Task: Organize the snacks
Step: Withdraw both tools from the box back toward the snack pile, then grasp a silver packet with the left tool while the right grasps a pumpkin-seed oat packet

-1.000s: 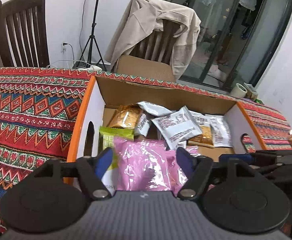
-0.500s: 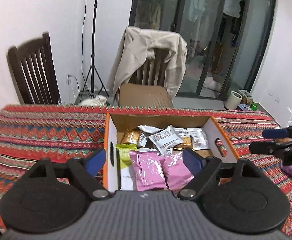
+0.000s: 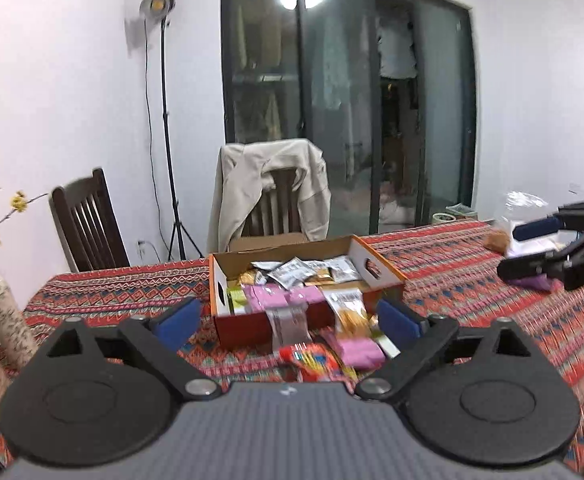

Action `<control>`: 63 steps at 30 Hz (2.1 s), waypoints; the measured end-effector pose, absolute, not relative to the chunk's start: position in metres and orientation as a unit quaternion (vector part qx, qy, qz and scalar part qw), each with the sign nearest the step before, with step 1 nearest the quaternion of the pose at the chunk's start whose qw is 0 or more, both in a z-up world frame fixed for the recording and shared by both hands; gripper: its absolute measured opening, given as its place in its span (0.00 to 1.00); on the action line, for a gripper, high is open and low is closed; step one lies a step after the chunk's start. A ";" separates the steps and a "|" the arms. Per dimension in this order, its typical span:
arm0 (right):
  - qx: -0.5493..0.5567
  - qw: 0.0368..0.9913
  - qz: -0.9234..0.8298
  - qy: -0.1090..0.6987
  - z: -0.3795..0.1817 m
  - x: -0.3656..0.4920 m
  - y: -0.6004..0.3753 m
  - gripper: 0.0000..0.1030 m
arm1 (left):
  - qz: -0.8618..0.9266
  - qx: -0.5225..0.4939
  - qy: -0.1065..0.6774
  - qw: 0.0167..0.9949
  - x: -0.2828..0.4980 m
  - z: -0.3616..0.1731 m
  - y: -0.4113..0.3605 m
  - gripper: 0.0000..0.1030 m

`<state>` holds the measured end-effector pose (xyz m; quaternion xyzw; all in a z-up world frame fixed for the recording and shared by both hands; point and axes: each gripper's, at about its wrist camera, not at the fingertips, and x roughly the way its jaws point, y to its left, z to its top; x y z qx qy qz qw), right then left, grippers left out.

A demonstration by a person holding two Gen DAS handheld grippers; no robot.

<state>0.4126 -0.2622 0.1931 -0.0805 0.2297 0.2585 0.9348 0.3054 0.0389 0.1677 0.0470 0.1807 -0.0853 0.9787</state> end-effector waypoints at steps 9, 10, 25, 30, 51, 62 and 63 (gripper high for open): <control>-0.090 0.938 0.263 0.206 0.133 0.286 -0.268 0.94 | -0.060 0.064 0.207 0.974 0.199 0.083 0.010 0.99; -0.089 0.940 0.255 0.210 0.121 0.278 -0.267 0.94 | -0.060 0.054 0.214 0.974 0.193 0.076 0.009 0.99; 0.000 0.938 0.207 0.277 0.038 0.258 -0.288 0.94 | -0.074 0.034 0.259 0.962 0.204 0.050 0.008 0.99; 0.006 0.940 0.199 0.276 0.038 0.277 -0.286 0.94 | -0.090 0.004 0.278 0.956 0.236 0.042 0.012 0.99; 0.043 0.935 0.208 0.285 0.051 0.541 -0.208 0.80 | -0.077 0.005 0.320 0.944 0.549 0.018 0.021 0.89; 0.055 0.930 0.205 0.300 0.008 0.598 -0.170 0.47 | -0.083 0.004 0.323 0.943 0.577 -0.005 0.023 0.51; 0.054 0.930 0.206 0.300 0.007 0.596 -0.169 0.46 | -0.091 0.003 0.330 0.940 0.577 -0.006 0.023 0.40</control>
